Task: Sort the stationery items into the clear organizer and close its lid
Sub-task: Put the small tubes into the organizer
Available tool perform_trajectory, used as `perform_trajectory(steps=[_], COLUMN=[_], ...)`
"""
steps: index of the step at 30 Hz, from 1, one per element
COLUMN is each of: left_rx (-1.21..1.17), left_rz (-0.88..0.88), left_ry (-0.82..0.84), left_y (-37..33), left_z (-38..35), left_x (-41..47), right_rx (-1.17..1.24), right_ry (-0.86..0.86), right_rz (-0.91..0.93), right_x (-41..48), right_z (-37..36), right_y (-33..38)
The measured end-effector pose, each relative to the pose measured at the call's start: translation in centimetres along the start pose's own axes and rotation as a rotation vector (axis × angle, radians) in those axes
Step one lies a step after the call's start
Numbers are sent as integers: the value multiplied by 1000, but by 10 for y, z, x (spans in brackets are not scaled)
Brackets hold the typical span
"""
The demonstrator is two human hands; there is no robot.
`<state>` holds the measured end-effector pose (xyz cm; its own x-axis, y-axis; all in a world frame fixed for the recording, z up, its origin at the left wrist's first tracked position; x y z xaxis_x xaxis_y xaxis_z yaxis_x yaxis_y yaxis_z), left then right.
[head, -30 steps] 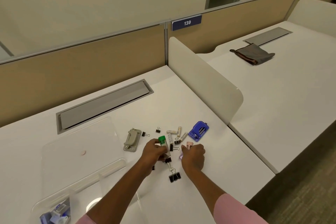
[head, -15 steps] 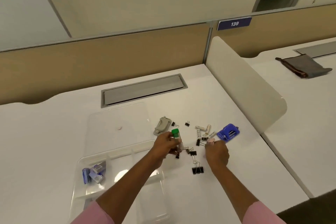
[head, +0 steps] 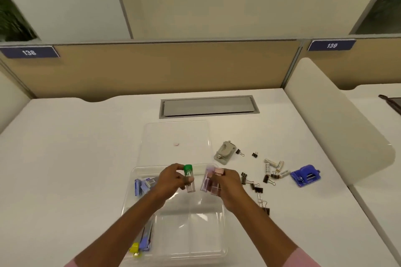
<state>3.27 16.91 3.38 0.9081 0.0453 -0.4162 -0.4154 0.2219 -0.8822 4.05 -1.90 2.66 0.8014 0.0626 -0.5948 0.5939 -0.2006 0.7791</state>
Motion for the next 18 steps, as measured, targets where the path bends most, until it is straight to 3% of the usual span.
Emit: perform_trajectory(steps=[4,10,18], left_rx=[103,326,819], left_rz=[28,84,-2], left_ry=[-49,-65,-137], left_y=[17,34,30], left_z=[37,60,62], left_x=[-1,8,17], right_rx=[-24,-151,-570], right_ry=[105,120,-76], right_rz=[-29,2,157], right_x=[3,15,25], right_z=[-42,-81,-100], right_y=[-12,-20,-22])
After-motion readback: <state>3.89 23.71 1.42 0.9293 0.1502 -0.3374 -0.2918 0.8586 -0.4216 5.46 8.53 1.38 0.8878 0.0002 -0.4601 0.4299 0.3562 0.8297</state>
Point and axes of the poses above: each hand's wrist, its own x-axis towards the middle knuckle, its own z-axis out of the back of the hand, y = z × x, the point moved 6 cm from there along x, towards the middle knuckle
